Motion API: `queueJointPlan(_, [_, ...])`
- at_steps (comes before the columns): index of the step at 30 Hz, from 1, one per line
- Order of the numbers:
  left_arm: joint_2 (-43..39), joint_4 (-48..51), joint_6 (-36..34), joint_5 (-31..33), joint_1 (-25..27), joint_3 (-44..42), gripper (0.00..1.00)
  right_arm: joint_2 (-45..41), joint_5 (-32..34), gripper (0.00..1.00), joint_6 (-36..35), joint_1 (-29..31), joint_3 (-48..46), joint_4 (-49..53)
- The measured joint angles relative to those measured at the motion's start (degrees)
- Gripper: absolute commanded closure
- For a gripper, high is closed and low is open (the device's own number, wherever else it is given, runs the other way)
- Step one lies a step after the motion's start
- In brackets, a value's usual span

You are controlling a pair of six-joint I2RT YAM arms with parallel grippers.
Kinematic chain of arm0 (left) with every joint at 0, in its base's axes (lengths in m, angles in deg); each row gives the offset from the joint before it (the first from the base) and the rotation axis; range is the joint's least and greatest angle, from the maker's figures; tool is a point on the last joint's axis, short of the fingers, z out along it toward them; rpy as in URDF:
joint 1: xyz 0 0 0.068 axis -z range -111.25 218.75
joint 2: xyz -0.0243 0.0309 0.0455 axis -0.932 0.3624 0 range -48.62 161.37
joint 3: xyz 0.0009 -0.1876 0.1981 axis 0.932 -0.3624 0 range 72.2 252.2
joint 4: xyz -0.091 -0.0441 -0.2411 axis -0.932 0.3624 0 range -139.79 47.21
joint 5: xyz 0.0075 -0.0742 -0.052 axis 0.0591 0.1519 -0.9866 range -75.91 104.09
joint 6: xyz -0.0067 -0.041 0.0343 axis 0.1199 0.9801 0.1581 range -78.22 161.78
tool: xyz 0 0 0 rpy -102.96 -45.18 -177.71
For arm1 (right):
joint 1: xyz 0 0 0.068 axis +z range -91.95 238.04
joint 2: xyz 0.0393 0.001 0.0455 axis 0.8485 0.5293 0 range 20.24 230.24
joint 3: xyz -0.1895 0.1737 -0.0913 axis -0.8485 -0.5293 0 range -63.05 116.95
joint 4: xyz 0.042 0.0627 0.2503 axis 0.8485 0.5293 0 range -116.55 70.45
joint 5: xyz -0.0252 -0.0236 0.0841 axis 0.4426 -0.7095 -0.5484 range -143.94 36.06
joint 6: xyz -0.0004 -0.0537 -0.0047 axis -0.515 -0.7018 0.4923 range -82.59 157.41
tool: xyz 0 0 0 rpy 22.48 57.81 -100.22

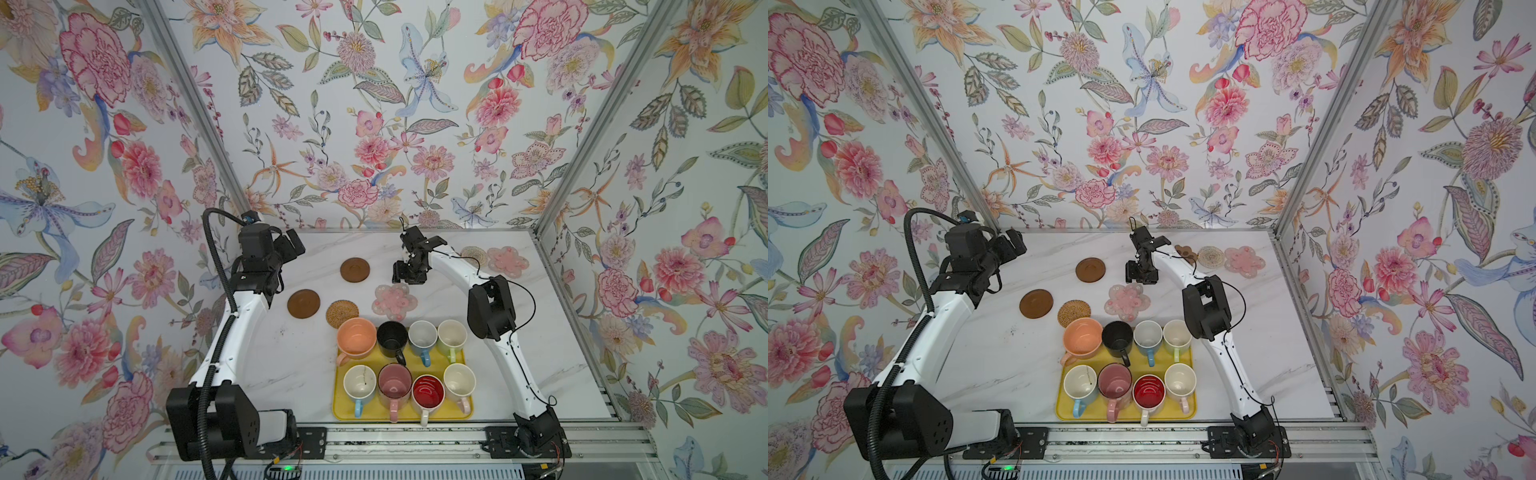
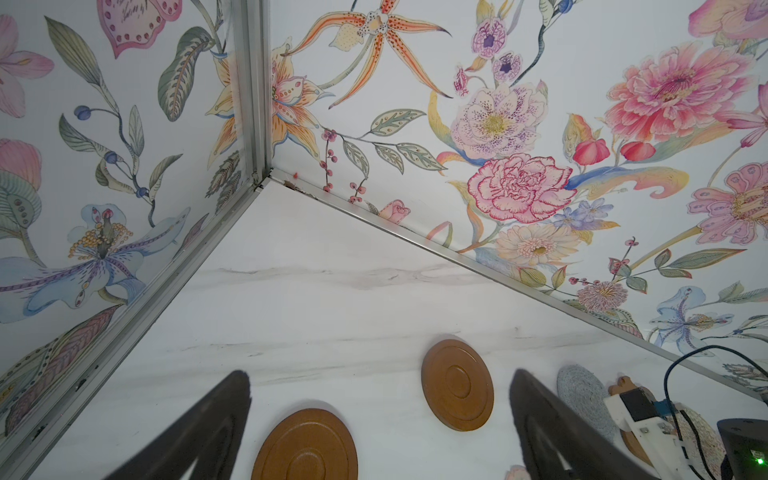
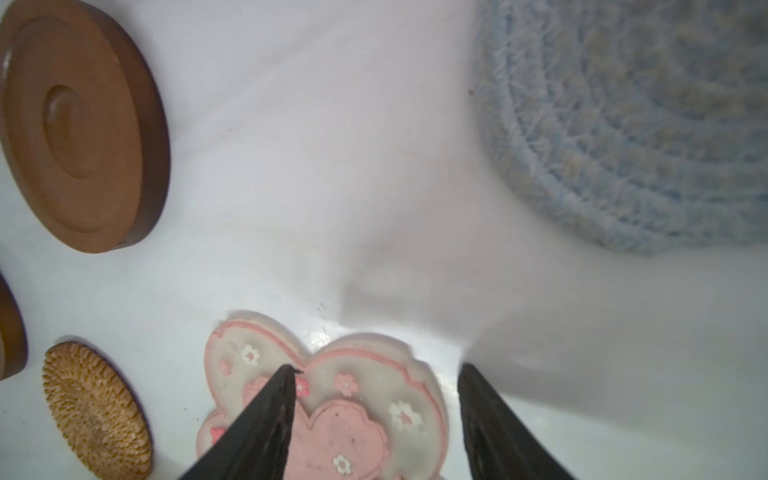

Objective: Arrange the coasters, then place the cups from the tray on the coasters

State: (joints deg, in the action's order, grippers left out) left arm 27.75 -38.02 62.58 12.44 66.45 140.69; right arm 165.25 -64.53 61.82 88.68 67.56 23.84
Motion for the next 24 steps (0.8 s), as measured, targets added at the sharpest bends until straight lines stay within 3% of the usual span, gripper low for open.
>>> queueJointPlan(9, [0.1,-0.6,0.0,-1.1,-0.5,-0.7,0.01,-4.5,1.0,0.43,-0.9,0.0,-5.4,1.7])
queueJointPlan(24, [0.1,-0.7,0.0,-1.2,-1.1,-0.8,0.01,-3.4,0.0,0.47,-0.2,1.6,-3.1,2.5])
